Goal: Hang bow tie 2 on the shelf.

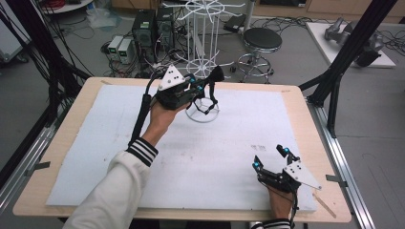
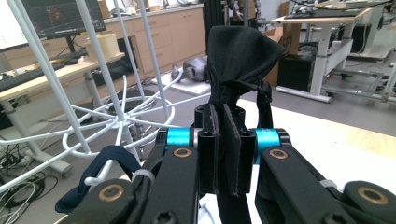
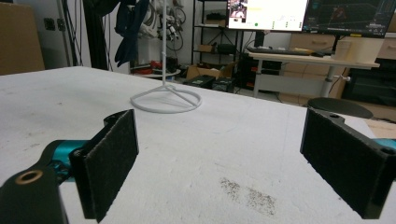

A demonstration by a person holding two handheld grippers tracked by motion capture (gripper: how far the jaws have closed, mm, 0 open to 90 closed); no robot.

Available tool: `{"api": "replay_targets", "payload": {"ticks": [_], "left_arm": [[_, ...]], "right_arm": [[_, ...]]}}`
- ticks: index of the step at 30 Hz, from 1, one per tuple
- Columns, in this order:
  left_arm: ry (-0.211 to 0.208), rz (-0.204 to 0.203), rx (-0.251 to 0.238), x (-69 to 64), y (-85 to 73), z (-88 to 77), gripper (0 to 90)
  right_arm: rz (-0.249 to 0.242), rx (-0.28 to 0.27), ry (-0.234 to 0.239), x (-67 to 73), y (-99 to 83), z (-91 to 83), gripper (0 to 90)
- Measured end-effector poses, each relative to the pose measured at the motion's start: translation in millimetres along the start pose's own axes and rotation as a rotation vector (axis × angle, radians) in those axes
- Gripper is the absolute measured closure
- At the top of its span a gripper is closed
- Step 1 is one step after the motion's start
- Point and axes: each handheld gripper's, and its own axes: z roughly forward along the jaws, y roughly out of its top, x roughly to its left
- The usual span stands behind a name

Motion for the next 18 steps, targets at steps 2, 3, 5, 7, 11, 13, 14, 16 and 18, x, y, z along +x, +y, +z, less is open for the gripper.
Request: {"api": "replay_targets", "payload": {"ticks": [2,3,5,7,11,13,14,16,18], "left_arm": [[0.000,-0.001,0.002,0.8,1.4,1.3,84.0],[0.007,0.000,0.001,0.6,2.2,1.7,84.0],[0.009,0.001,0.002,1.2,3.5,2.8,84.0],[0.020,0.007,0.008,1.6,4.4,4.2,84.0],[0.037,0.000,0.011,2.9,6.1,7.1,84.0],[0.046,-0.005,0.009,3.1,6.4,8.7,84.0],[0.049,-0.005,0.010,3.5,6.2,10.3,84.0],[0.052,-0.014,0.021,4.3,5.6,13.1,83.9],[0.062,-0.012,0.017,4.3,5.2,14.4,83.9]], "right_arm": [[0.001,-0.001,-0.001,0.1,-0.1,0.1,10.7],[0.001,-0.002,0.000,0.2,0.0,0.1,10.7],[-0.001,-0.002,-0.001,0.0,0.0,0.3,10.7],[0.002,0.000,0.000,0.2,0.0,0.1,10.7],[0.004,0.000,0.000,0.4,0.0,0.1,10.7],[-0.001,-0.002,-0.001,0.0,0.0,0.3,10.7],[0.003,0.001,0.000,0.3,0.0,0.1,10.7],[0.002,0.000,0.000,0.4,0.0,0.2,10.7],[0.002,0.001,0.001,0.4,0.0,0.2,10.6]]}}
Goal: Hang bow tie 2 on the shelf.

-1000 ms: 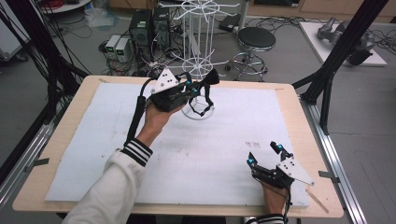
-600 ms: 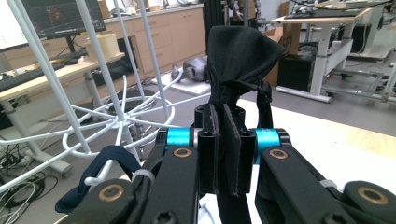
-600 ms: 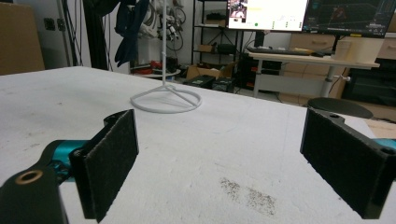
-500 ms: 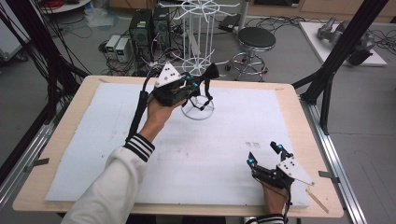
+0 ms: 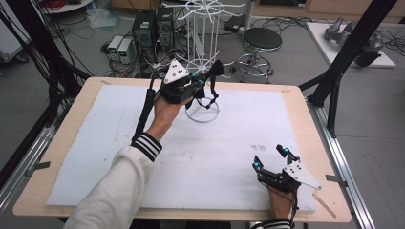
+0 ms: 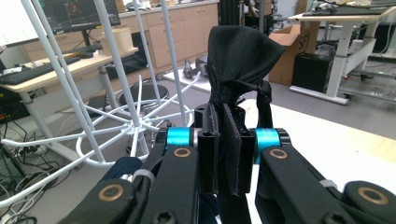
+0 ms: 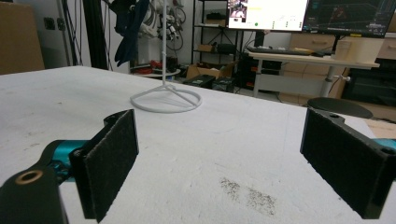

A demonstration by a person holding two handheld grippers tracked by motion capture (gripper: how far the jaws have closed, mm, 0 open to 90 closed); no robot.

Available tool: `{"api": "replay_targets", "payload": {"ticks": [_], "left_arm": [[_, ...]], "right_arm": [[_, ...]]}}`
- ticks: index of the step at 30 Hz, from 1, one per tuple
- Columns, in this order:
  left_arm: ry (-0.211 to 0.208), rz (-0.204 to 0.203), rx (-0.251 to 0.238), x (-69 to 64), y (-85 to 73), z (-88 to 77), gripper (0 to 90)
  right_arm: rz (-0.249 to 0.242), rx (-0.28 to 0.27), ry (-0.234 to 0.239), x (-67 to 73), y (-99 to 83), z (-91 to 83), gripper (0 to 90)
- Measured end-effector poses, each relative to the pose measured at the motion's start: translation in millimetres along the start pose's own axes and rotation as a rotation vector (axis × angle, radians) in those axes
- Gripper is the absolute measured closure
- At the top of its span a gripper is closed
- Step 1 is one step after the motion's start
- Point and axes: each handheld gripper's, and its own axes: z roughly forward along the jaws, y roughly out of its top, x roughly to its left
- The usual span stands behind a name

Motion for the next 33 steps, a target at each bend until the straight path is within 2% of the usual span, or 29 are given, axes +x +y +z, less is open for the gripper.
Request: {"api": "replay_targets", "payload": {"ticks": [4,9,18,19,23,29,31,33], "left_arm": [[0.024,0.004,0.005,1.9,0.2,1.3,83.9],[0.026,-0.017,0.010,4.2,0.4,2.5,83.6],[0.036,-0.006,0.020,4.4,0.5,2.7,81.6],[0.028,-0.004,0.019,4.5,0.3,2.9,81.1],[0.003,-0.039,0.014,5.8,-0.5,3.6,76.1],[-0.002,-0.038,0.009,6.7,1.8,0.2,72.8],[-0.005,-0.041,0.006,7.1,2.5,-0.9,68.0],[-0.026,-0.047,-0.007,7.8,2.7,-2.4,61.4]], "right_arm": [[0.002,0.000,0.001,0.0,0.0,-0.1,10.7],[0.000,-0.001,0.000,-0.2,0.0,0.1,10.7],[0.002,0.001,0.000,0.0,0.0,0.1,10.7],[0.002,0.003,0.002,0.0,0.1,0.0,10.7],[0.002,0.003,0.001,0.1,0.1,0.0,10.6],[-0.002,0.001,0.003,-0.2,0.1,0.3,10.7],[0.001,0.003,0.004,0.1,0.1,0.1,10.7],[0.001,0.001,0.002,0.2,0.0,0.2,10.7]]}}
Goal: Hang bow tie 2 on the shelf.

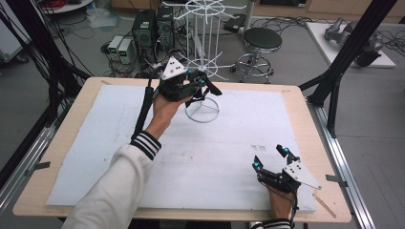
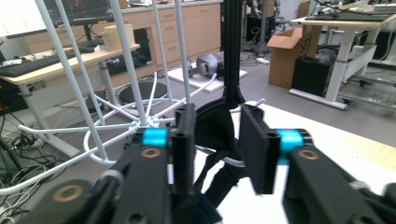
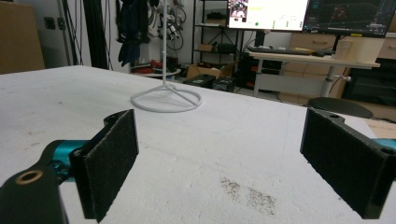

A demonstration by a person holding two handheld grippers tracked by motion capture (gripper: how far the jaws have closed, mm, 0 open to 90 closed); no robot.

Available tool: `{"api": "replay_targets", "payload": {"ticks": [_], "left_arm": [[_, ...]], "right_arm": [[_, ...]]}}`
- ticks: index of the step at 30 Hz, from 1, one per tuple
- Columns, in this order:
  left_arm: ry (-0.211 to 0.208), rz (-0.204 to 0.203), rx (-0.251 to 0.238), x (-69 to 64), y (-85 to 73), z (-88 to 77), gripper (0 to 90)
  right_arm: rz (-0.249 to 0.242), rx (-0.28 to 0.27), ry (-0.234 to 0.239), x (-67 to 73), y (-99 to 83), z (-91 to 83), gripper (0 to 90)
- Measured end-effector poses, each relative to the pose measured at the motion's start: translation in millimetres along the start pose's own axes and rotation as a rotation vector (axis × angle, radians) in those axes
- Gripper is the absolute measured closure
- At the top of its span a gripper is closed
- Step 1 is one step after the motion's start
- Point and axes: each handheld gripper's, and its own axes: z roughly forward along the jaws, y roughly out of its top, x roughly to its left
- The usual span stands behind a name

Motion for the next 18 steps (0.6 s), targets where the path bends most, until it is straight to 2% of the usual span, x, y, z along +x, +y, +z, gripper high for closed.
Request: {"api": "replay_targets", "payload": {"ticks": [4,8,13,18], "left_arm": [[-0.044,0.001,-0.039,0.1,0.4,-6.8,43.3],[-0.055,0.024,-0.064,1.3,0.6,-20.0,17.4],[-0.126,0.044,-0.105,11.2,-1.8,-49.6,12.2],[-0.141,0.073,-0.110,16.0,-7.5,-78.3,11.6]], "right_arm": [[0.001,-0.001,-0.002,-0.2,-0.1,-0.2,10.7],[0.000,0.005,0.004,-0.2,0.2,0.2,10.7],[-0.001,0.002,0.006,-0.3,0.1,0.1,10.7],[-0.001,0.003,0.002,-0.5,0.0,-0.4,10.7]]}}
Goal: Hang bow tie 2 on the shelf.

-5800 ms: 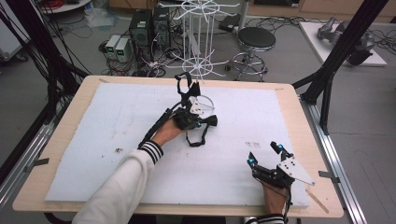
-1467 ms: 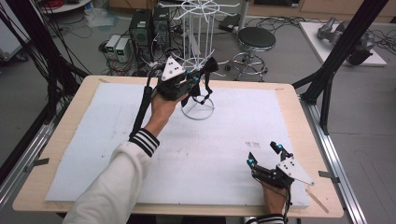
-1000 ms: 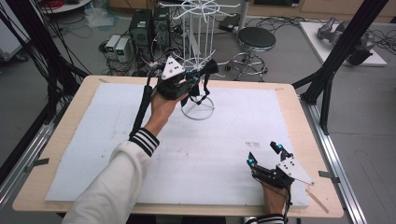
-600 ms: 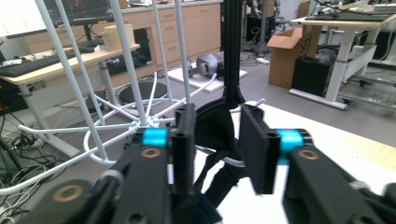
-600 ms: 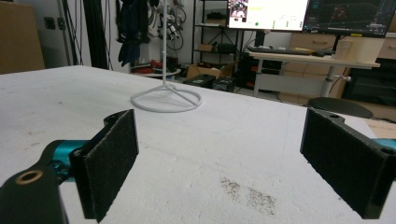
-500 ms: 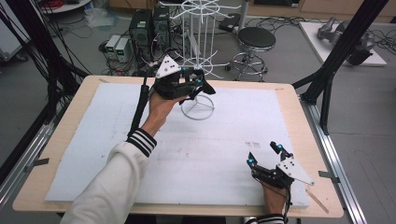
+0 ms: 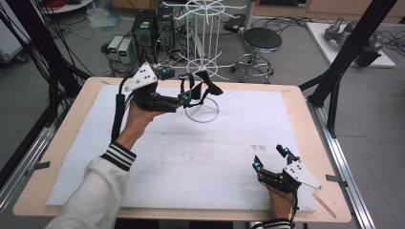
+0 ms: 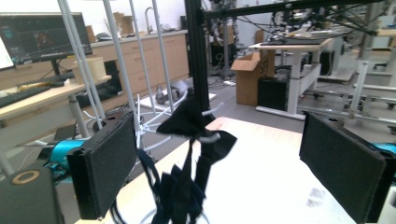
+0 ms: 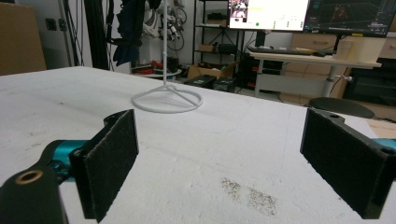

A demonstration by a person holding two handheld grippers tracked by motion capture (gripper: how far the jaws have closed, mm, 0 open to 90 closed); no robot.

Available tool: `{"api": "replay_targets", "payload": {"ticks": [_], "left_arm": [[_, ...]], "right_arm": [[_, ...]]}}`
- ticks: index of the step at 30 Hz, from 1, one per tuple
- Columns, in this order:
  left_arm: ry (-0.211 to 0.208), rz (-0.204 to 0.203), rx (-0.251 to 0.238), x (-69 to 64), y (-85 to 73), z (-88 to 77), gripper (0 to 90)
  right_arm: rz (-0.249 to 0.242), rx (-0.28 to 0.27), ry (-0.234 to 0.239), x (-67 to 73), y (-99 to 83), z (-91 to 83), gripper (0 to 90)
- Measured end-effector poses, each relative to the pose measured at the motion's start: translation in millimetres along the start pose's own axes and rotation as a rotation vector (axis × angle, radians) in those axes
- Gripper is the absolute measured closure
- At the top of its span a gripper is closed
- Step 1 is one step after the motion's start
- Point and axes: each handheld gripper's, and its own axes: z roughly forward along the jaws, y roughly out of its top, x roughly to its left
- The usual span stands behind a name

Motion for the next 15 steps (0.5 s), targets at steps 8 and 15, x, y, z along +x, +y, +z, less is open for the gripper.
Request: {"api": "replay_targets", "payload": {"ticks": [8,15], "left_arm": [[-0.033,0.052,0.007,-6.6,-24.2,-46.2,11.6],[-0.035,0.081,0.040,-15.2,-67.8,-94.0,11.6]], "right_arm": [[-0.014,-0.001,0.000,0.9,0.0,0.0,10.7],[-0.032,-0.001,-0.005,2.9,0.0,0.2,10.6]]}}
